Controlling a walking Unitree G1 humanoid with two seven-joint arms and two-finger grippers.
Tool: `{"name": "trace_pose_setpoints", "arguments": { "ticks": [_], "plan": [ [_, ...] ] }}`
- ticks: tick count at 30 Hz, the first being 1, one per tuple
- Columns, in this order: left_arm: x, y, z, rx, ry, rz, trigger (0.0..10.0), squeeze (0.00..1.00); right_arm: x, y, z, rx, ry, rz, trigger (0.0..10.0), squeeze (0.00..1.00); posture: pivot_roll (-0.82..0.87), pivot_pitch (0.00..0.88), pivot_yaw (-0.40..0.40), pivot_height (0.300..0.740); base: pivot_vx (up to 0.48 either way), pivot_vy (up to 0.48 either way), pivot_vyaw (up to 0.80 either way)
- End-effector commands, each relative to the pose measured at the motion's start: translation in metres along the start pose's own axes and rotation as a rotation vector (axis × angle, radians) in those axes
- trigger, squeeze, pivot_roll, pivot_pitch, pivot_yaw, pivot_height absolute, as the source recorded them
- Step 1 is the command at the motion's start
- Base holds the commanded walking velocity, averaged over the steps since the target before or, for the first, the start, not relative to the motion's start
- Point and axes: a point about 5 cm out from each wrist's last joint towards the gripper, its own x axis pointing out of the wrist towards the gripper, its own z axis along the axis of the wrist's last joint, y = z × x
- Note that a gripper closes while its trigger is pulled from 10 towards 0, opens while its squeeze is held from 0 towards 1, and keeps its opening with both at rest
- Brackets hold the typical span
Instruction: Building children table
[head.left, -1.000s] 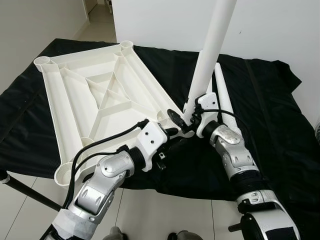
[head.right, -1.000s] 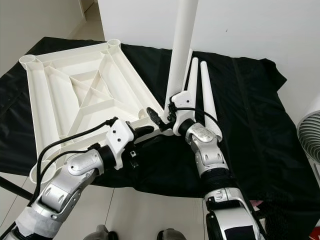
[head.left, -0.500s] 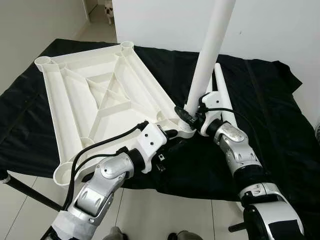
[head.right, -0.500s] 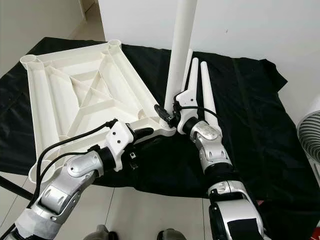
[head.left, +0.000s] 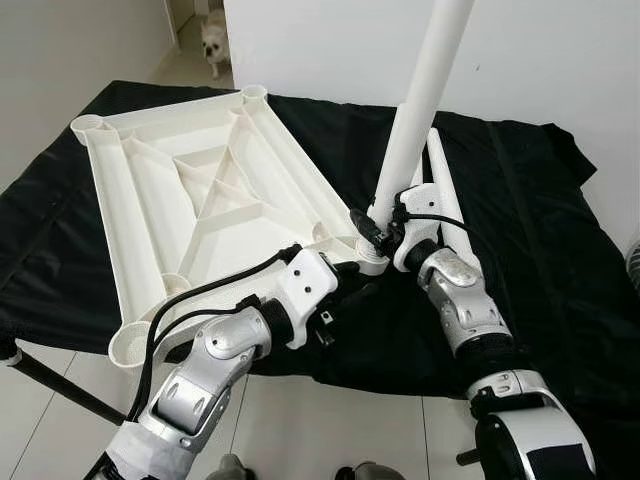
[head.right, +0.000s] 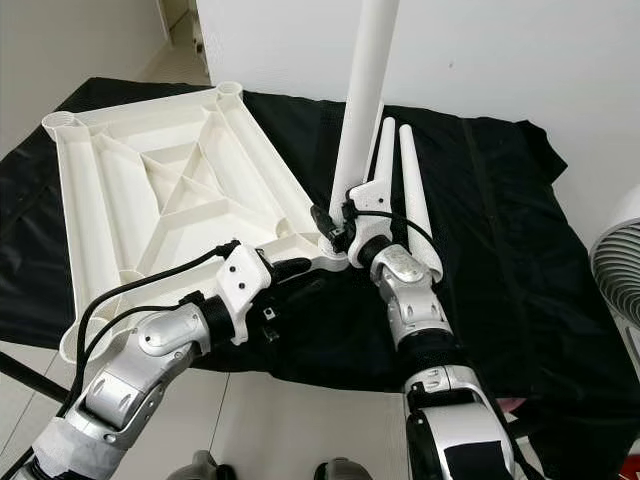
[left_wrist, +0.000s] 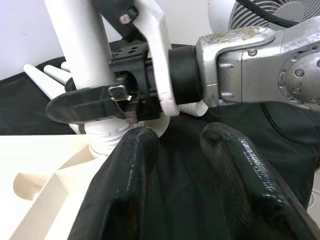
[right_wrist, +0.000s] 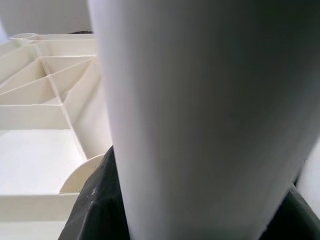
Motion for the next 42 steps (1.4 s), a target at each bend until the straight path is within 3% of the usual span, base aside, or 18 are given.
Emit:
{"name": "trace_pose_setpoints", "arguments": {
  "ticks": [1, 10, 19, 20, 21, 34, 35, 36, 37, 40, 42],
  "plan": [
    [0.000, -0.005, -0.002, -0.003, 0.000, -0.047, 10.0, 0.00, -0.005, -0.004, -0.014, 0.024, 0.080, -0.098, 10.0, 0.00, -0.04, 0.043, -0.002, 0.740, 0.000, 0.000, 0.00],
    [0.002, -0.007, -0.002, -0.001, -0.005, -0.056, 10.0, 0.00, -0.024, 0.021, -0.011, 0.009, 0.045, -0.426, 10.0, 0.00, -0.04, 0.020, -0.016, 0.740, 0.000, 0.000, 0.00],
    [0.003, -0.007, -0.002, -0.002, -0.006, -0.059, 10.0, 0.00, -0.025, 0.032, -0.009, 0.055, 0.025, -0.442, 10.0, 0.00, -0.05, 0.018, -0.016, 0.740, 0.000, 0.000, 0.00],
    [0.003, -0.007, -0.002, -0.001, -0.006, -0.060, 10.0, 0.00, -0.025, 0.032, -0.007, 0.060, 0.021, -0.435, 10.0, 0.80, -0.05, 0.015, -0.016, 0.740, 0.000, 0.000, 0.00],
    [0.003, -0.007, -0.002, -0.001, -0.006, -0.061, 10.0, 0.00, -0.024, 0.031, -0.007, 0.061, 0.018, -0.432, 10.0, 1.00, -0.05, 0.015, -0.016, 0.740, 0.000, 0.000, 0.00],
    [0.005, -0.006, -0.002, 0.002, -0.010, -0.059, 10.0, 0.00, -0.021, 0.030, -0.005, 0.080, 0.017, -0.340, 10.0, 1.00, -0.05, 0.015, -0.015, 0.740, 0.000, 0.000, 0.00],
    [0.005, -0.006, -0.002, 0.003, -0.011, -0.059, 10.0, 0.00, -0.019, 0.028, -0.004, 0.069, 0.019, -0.286, 10.0, 0.00, -0.05, 0.015, -0.013, 0.740, 0.000, 0.000, 0.00],
    [0.005, -0.006, -0.002, 0.003, -0.011, -0.059, 10.0, 0.00, -0.019, 0.028, -0.004, 0.069, 0.019, -0.286, 10.0, 0.00, -0.05, 0.015, -0.013, 0.740, 0.000, 0.000, 0.00],
    [0.006, -0.005, -0.002, 0.005, -0.013, -0.059, 10.0, 0.00, -0.017, 0.027, -0.004, 0.044, 0.016, -0.211, 10.0, 0.00, -0.06, 0.016, -0.011, 0.740, 0.000, 0.000, 0.00],
    [0.006, -0.005, -0.002, 0.005, -0.013, -0.059, 10.0, 0.00, -0.017, 0.027, -0.004, 0.044, 0.016, -0.211, 10.0, 0.00, -0.06, 0.016, -0.011, 0.740, 0.000, 0.000, 0.00],
    [0.006, -0.004, -0.001, 0.008, -0.015, -0.058, 10.0, 0.00, -0.013, 0.025, -0.004, 0.006, 0.005, -0.061, 10.0, 0.00, -0.06, 0.018, -0.003, 0.740, 0.000, 0.000, 0.00]
  ]
}}
